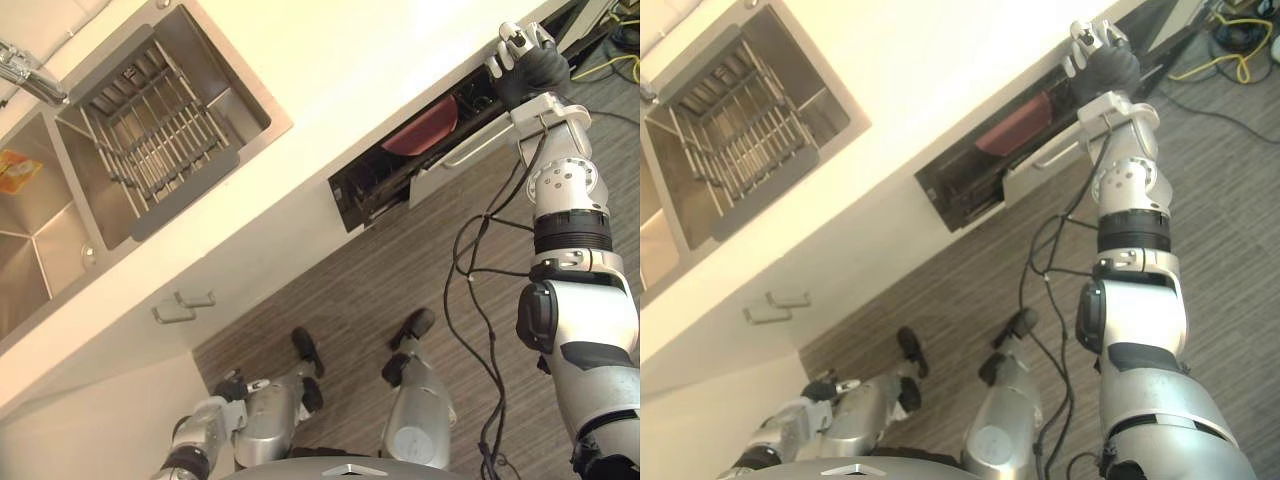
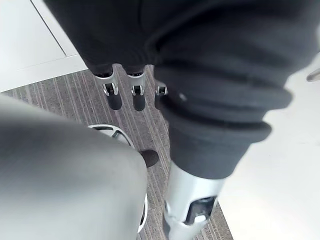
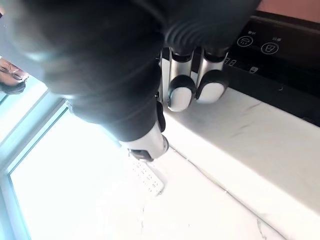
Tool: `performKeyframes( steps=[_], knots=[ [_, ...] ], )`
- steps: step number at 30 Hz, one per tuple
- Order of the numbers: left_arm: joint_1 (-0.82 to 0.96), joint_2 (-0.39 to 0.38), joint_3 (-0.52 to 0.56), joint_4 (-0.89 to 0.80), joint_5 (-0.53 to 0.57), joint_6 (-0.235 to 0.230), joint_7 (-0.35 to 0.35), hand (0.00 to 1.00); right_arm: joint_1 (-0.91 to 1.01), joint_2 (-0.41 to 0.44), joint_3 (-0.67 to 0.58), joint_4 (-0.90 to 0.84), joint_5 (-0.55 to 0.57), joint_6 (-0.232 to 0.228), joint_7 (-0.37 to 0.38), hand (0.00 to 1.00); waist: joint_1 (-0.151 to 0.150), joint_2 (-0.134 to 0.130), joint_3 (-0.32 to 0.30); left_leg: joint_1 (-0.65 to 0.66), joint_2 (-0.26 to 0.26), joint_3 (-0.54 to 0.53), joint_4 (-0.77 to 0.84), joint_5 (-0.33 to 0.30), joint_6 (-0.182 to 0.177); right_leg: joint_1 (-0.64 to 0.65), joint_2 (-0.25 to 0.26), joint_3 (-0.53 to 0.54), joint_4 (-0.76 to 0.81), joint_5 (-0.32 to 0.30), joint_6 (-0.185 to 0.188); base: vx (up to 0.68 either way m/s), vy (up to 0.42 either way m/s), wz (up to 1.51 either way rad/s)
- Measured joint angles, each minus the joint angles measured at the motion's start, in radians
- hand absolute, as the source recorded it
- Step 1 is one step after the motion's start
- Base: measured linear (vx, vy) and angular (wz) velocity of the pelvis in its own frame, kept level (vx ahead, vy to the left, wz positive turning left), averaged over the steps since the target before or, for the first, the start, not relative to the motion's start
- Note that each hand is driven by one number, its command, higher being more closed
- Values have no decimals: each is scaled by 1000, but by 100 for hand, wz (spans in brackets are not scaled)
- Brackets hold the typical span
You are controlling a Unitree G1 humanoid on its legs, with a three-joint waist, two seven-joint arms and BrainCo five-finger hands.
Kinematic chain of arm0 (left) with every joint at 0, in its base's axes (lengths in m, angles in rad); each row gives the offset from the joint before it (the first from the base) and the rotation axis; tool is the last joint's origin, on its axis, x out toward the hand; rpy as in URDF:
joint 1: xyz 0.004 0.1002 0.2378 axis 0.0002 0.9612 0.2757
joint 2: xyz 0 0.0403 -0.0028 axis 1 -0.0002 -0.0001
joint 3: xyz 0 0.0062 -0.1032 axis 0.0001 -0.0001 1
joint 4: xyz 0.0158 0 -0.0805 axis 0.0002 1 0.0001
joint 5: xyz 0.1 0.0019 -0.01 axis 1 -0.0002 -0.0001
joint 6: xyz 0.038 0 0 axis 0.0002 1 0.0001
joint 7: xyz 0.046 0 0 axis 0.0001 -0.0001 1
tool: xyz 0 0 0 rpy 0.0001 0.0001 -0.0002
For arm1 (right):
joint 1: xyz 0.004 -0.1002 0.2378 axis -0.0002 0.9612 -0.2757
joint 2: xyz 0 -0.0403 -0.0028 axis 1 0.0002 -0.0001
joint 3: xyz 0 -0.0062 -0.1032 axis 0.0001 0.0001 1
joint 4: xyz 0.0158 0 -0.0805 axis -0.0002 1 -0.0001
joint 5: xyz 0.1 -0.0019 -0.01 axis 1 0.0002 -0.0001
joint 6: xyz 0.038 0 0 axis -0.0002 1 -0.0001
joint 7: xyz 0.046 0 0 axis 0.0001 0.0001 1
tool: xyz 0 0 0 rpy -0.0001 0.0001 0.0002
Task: Walk over to the sink, pick up the cup, carry it to the dishwasher, place the cup inside the dishwasher, then close the dishwasher door
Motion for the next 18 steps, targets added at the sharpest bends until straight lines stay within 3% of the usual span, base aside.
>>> performKeyframes(
  steps=[1,3,6,8,11,14,18],
  knots=[
    [3,0,1,-1,0,-11,1,0,0,2,-3,-1,-1,-14,1,0,3,-4,-1,8,7,3,1,-3,-4,15,13,0,-19,1,4,35,-39,-9],
    [9,6,9,-2,-1,-31,3,0,8,8,-12,-30,-17,-34,-1,0,3,-22,-5,12,20,14,1,-4,-12,25,34,-1,-44,5,3,46,-52,-11],
    [27,15,55,-2,-2,-42,7,0,192,46,-102,-243,-58,-64,-24,0,4,-71,-29,41,47,28,-1,-11,-31,59,76,1,-74,6,1,114,-53,-12],
    [59,29,75,0,-1,-42,14,0,434,116,-175,-354,-73,-78,-52,0,-7,-125,-86,73,68,52,-1,-23,-47,88,103,9,-90,1,5,183,-3,-22],
    [84,37,88,3,-2,-23,37,0,721,226,-227,-368,-155,-103,-100,0,-40,-174,-151,112,77,75,1,-40,-60,114,121,36,-107,-6,14,184,36,-30],
    [97,33,99,0,-2,3,51,0,962,312,-250,-291,-186,-102,-113,0,-84,-175,-181,173,83,84,19,-81,-70,192,133,47,-139,-6,34,117,67,-16],
    [108,30,163,0,0,5,51,0,1114,406,-313,-85,-203,-111,-74,0,-89,-176,-238,223,89,110,36,-118,-76,238,139,65,-154,-8,49,60,56,-18]
  ],
)
